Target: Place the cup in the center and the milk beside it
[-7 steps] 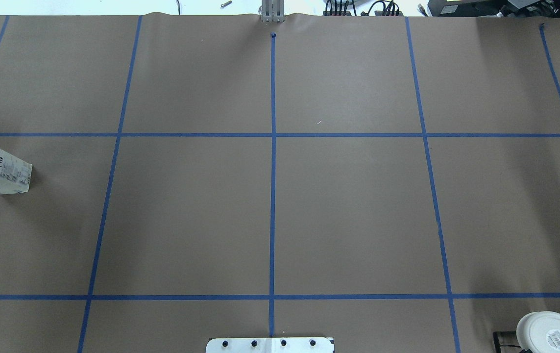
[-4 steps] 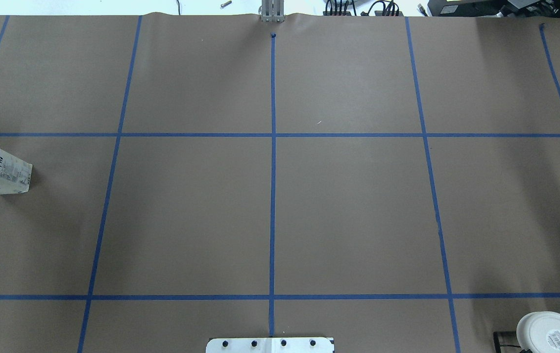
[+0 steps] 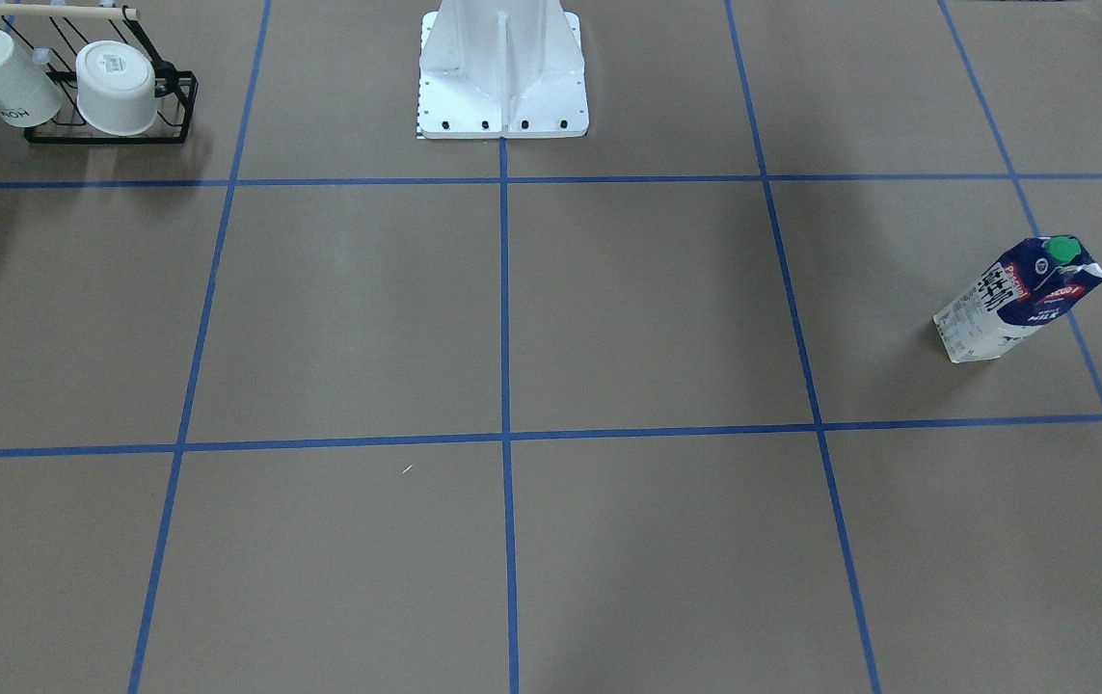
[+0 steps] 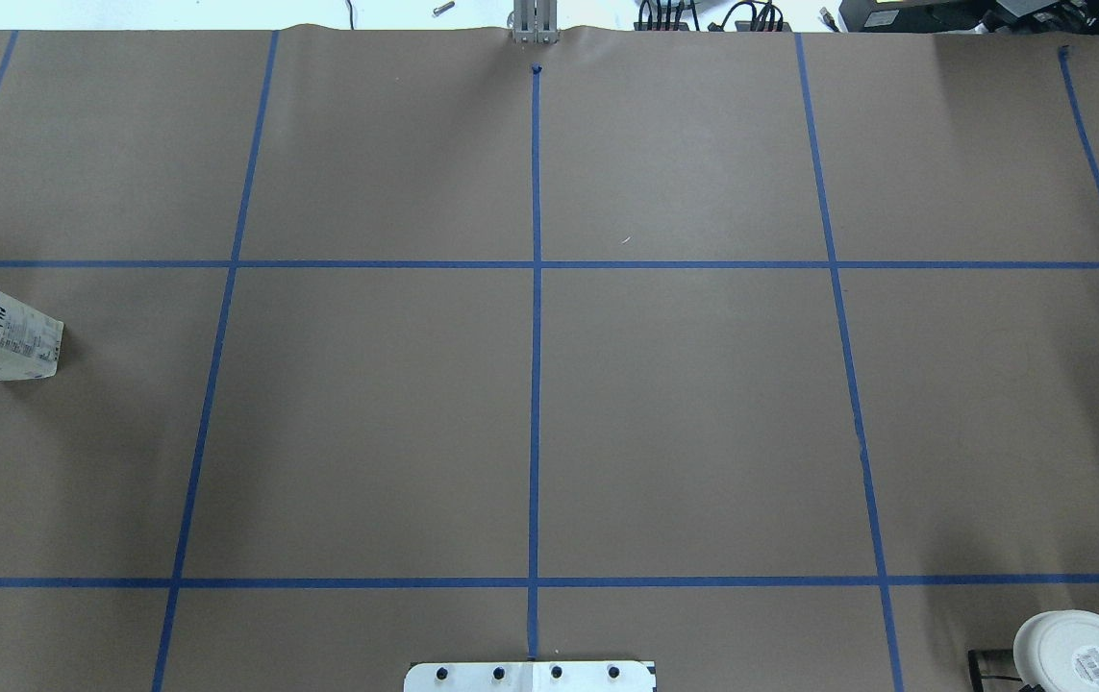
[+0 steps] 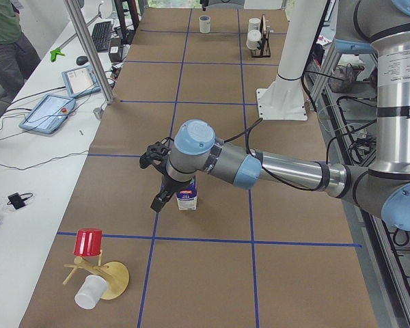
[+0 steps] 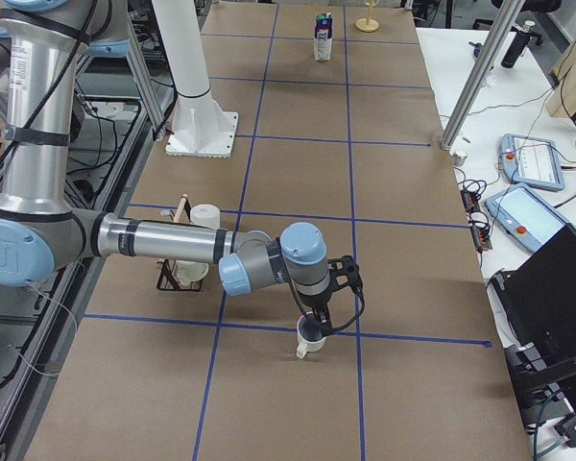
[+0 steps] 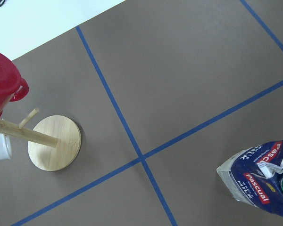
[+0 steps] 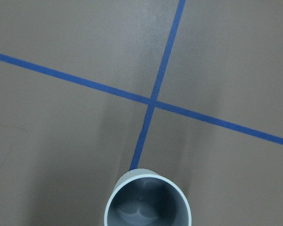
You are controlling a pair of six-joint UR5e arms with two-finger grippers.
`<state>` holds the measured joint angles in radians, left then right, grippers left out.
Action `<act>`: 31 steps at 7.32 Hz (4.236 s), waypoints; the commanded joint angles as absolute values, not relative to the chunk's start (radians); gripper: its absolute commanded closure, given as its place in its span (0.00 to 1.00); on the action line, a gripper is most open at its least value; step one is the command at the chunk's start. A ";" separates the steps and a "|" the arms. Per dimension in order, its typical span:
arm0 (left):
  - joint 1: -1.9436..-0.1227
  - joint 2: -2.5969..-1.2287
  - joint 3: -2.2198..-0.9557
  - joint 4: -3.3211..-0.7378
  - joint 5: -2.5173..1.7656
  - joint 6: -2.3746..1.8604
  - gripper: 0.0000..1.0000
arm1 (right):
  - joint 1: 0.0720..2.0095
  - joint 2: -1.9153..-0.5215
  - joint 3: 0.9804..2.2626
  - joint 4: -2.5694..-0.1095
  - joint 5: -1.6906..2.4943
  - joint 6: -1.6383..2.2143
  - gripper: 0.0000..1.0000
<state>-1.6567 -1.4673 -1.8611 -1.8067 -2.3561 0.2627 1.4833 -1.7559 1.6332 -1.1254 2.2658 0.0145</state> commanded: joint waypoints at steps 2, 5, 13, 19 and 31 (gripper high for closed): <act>-1.657 -1.471 -1.868 -1.813 -2.356 0.261 0.01 | 1.355 -1.773 1.597 -1.001 2.286 0.211 0.02; -1.657 -1.474 -1.868 -1.836 -2.355 0.253 0.01 | 1.313 -1.766 1.500 -0.897 2.240 0.203 0.42; -1.655 -1.468 -1.847 -1.856 -2.356 0.227 0.01 | 1.333 -1.509 1.621 -0.993 2.345 0.317 1.00; -1.655 -1.454 -1.833 -1.856 -2.364 0.230 0.01 | 0.794 -1.070 1.796 -1.482 1.936 0.918 1.00; -1.655 -1.420 -1.822 -1.870 -2.364 0.232 0.01 | 0.423 -0.692 1.560 -1.723 1.714 1.200 1.00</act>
